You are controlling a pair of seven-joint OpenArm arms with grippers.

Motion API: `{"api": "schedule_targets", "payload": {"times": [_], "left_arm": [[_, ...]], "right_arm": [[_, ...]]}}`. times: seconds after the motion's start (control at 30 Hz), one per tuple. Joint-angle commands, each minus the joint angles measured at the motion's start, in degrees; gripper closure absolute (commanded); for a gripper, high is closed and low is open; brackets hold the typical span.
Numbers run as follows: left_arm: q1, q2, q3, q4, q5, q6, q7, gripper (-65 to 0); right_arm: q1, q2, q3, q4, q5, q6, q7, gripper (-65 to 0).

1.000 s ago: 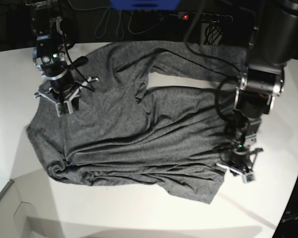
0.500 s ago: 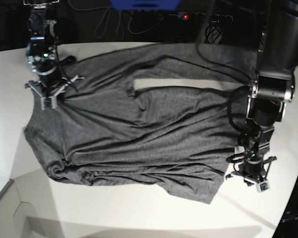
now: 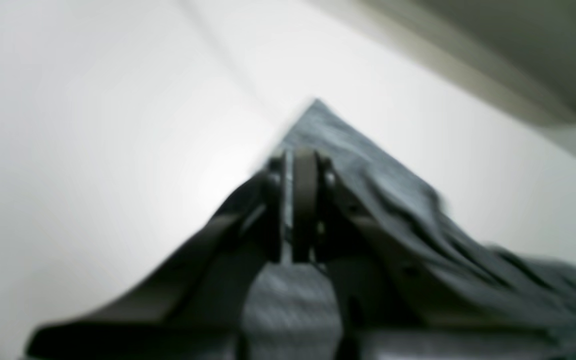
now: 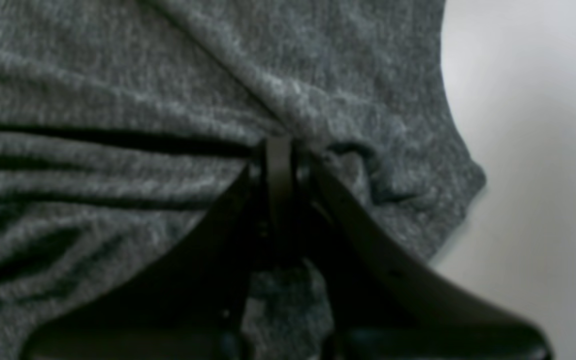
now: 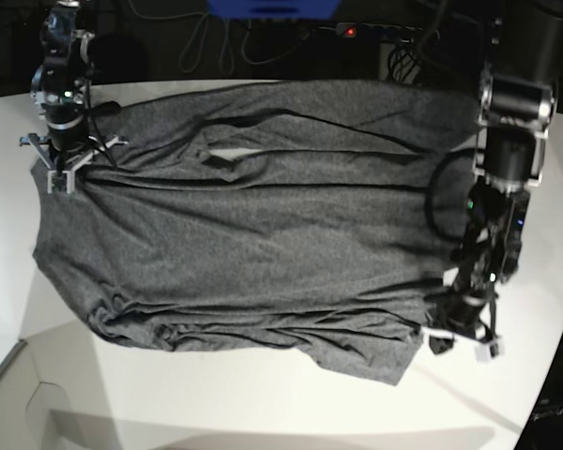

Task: Layout the t-shirt on the table in an organized manner, then fold the t-shirt properly
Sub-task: 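Drag the held shirt edge with the left gripper toward the robot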

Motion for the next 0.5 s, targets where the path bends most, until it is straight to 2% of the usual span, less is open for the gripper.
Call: {"api": "schedule_targets", "payload": {"times": [0.0, 0.13, 0.27, 0.33, 0.47], "left_arm": [[1.34, -0.69, -0.12, 4.92, -0.99, -0.45, 0.33, -2.6], [11.54, -1.75, -0.12, 18.98, -1.87, -0.45, 3.58, -2.6], [20.16, -1.92, -0.82, 27.16, -1.87, -0.45, 7.27, -2.6], [25.08, -3.06, -4.25, 32.17, -1.96, -0.45, 9.82, -2.6], [32.46, -2.98, -12.34, 43.33, -2.31, -0.45, 16.76, -2.6]], "right_arm": [[-0.37, 0.07, -0.06, -0.13, -0.03, 0.72, -2.90, 0.0], [-0.54, 0.15, -0.06, -0.22, -0.12, 0.72, -2.90, 0.0], [-0.54, 0.15, -0.06, -0.22, -0.12, 0.72, -2.90, 0.0], [-0.54, 0.15, -0.06, -0.22, -0.12, 0.72, -2.90, 0.0], [-0.02, 0.24, -0.06, -0.48, -0.12, 0.72, -2.90, 0.0]]}}
